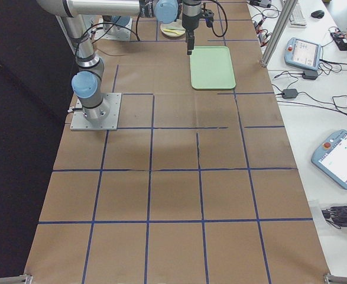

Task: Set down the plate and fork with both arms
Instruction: 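Lower the left gripper to the white plate rim and grasp it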

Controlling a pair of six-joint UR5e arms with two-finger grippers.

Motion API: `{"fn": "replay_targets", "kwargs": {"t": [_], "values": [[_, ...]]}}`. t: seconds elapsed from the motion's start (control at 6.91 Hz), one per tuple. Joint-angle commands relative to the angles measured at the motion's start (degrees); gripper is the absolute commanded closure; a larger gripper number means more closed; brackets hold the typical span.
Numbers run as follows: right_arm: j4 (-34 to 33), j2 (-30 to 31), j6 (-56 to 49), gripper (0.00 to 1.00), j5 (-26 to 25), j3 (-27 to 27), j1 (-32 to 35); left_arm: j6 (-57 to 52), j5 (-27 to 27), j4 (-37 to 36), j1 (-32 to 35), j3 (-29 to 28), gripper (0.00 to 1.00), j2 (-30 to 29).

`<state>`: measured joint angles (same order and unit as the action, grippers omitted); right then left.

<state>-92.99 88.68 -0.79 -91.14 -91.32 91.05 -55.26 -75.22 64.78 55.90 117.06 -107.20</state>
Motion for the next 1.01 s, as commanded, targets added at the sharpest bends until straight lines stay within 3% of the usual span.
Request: {"fn": "replay_targets", "kwargs": {"t": [0.0,0.58,0.87], "values": [[0.0,0.0,0.0,0.00,0.0,0.0,0.0,0.1,-0.1,0.0,0.0,-0.1,1.00,0.0],[0.0,0.0,0.0,0.00,0.0,0.0,0.0,2.9,1.2,0.1,0.5,-0.3,1.00,1.6],[0.0,0.0,0.0,0.00,0.0,0.0,0.0,9.6,1.3,0.0,2.1,-0.3,1.00,1.6]]}}
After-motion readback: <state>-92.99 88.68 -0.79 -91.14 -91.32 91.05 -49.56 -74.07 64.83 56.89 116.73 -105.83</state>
